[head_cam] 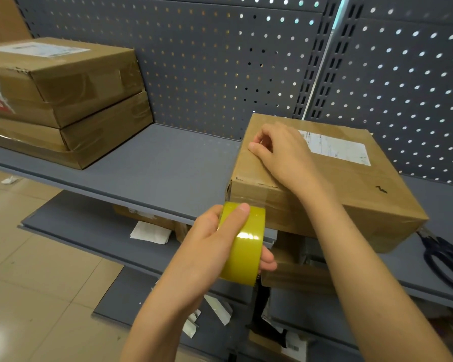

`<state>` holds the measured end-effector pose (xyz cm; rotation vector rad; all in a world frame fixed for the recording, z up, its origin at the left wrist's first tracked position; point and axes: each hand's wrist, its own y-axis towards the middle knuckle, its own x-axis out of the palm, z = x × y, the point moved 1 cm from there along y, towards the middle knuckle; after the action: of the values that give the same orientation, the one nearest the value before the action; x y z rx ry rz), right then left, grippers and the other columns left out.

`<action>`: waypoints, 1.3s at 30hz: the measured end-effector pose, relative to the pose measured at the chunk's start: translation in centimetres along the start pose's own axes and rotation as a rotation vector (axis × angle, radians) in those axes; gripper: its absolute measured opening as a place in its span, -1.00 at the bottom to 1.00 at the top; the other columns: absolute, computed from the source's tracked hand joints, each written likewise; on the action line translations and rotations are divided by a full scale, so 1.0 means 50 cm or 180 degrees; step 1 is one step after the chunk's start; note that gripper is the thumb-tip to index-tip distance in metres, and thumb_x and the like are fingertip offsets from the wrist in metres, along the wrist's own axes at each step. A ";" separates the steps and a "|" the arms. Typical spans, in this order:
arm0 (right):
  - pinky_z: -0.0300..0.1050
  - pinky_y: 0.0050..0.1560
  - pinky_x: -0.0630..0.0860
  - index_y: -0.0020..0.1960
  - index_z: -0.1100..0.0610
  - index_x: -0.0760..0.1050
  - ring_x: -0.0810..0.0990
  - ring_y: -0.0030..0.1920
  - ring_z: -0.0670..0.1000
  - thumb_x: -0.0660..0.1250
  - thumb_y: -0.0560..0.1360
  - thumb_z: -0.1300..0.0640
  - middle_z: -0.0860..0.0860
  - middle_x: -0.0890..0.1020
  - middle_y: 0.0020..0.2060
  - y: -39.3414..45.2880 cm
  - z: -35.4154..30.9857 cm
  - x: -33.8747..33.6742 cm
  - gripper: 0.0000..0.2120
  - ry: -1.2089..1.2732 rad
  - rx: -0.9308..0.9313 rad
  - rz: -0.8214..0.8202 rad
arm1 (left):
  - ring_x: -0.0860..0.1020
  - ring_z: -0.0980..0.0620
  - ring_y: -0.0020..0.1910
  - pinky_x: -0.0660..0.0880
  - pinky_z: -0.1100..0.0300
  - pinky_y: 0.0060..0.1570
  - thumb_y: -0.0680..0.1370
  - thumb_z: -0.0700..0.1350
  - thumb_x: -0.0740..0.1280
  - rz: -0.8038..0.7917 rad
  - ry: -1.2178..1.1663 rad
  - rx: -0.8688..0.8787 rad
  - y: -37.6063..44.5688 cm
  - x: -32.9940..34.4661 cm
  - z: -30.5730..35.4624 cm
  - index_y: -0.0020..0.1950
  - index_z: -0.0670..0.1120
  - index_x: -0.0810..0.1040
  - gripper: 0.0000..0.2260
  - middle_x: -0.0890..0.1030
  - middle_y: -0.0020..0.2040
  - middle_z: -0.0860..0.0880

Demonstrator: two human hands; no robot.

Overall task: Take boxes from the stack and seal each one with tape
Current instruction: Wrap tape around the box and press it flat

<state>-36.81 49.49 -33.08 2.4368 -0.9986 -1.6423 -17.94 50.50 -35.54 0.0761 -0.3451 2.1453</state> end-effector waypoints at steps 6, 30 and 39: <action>-0.14 -0.12 0.26 -0.05 0.20 0.49 0.45 -0.06 0.03 0.15 0.63 0.13 -0.02 0.46 -0.15 -0.012 -0.020 -0.011 -0.80 -0.0191 -0.0204 0.0339 | 0.67 -0.10 -0.35 0.62 0.15 -0.31 0.58 0.04 0.17 0.0021 -0.0065 -0.0002 0.002 0.000 0.000 0.15 -0.17 0.43 -0.69 0.66 -0.34 -0.20; -0.22 0.46 -0.12 0.57 0.15 -0.03 -0.07 0.54 -0.08 -0.16 0.66 -0.13 0.00 -0.02 0.56 -0.064 -0.040 0.020 -0.43 -0.0886 -0.0384 -0.1234 | 0.63 -0.02 -0.45 0.56 0.18 -0.46 0.52 -0.05 0.36 0.1458 -0.0059 0.0908 0.000 0.043 -0.051 0.07 0.06 0.38 -0.79 0.64 -0.37 -0.05; -0.19 0.49 -0.12 0.57 0.12 -0.05 -0.07 0.54 -0.11 -0.17 0.66 -0.11 -0.02 -0.04 0.56 -0.068 -0.046 0.014 -0.46 -0.0917 -0.0213 -0.1263 | 0.62 0.13 -0.45 0.55 0.24 -0.44 0.56 -0.07 0.34 0.1267 0.0350 0.0831 -0.051 0.023 -0.074 0.25 0.02 0.33 -0.69 0.59 -0.23 0.02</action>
<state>-33.05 51.10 -33.92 2.5225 -0.4818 -2.1550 -16.22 53.78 -38.34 0.0401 -0.0114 2.5678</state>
